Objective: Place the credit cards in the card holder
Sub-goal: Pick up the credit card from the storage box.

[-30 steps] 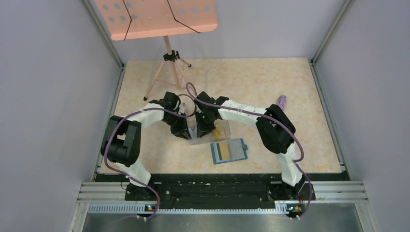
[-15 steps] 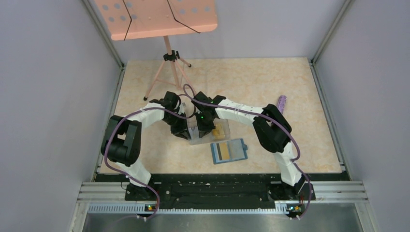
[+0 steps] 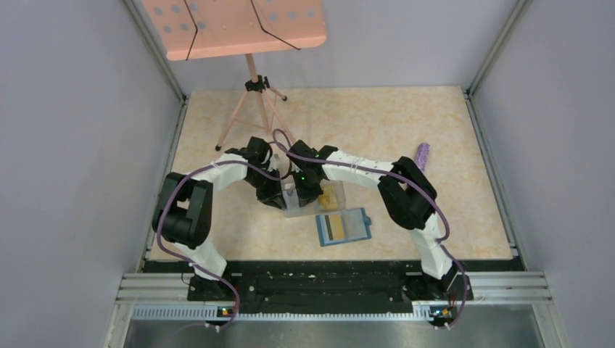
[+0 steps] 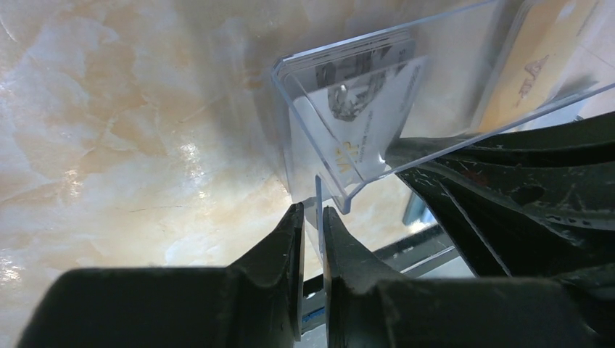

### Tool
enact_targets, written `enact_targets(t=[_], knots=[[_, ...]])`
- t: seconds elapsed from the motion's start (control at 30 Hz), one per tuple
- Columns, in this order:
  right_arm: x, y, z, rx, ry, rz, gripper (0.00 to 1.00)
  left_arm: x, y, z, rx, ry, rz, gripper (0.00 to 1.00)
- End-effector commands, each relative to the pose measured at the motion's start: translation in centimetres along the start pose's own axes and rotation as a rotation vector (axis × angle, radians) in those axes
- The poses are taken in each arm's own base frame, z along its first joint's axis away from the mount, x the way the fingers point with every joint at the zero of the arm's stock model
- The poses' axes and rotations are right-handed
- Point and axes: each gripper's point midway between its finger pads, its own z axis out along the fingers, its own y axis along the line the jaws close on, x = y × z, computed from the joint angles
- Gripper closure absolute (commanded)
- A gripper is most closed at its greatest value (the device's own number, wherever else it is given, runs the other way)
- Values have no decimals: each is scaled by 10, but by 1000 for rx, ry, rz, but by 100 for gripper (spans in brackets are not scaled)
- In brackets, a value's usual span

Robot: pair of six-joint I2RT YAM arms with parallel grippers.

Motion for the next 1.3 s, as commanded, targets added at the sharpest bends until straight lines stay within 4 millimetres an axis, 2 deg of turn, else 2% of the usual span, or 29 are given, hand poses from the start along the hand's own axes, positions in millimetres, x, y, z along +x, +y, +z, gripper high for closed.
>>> enact_targets(t=[0.0, 0.2, 0.4, 0.63, 0.8, 1.0, 1.13, 1.27], knots=[[-4, 24, -1, -68, -57, -70, 100, -6, -17, -1, 49, -11, 75, 100], [-19, 49, -24, -172, -139, -40, 100, -7, -17, -1, 49, -11, 77, 100], [-28, 58, -43, -209, -187, -23, 100, -5, -17, -1, 47, -8, 78, 100], [-26, 55, -44, -185, -168, -21, 100, -5, -17, -1, 48, -6, 81, 100], [-29, 63, -50, -230, -197, -9, 100, -4, -17, -1, 48, -5, 83, 100], [-34, 74, -59, -336, -252, 25, 78, -4, -17, -1, 45, -4, 84, 100], [-34, 74, -60, -364, -254, 44, 73, -3, -16, -1, 45, -1, 82, 100], [-31, 70, -51, -359, -231, 58, 73, -3, -17, -1, 46, 0, 85, 100]])
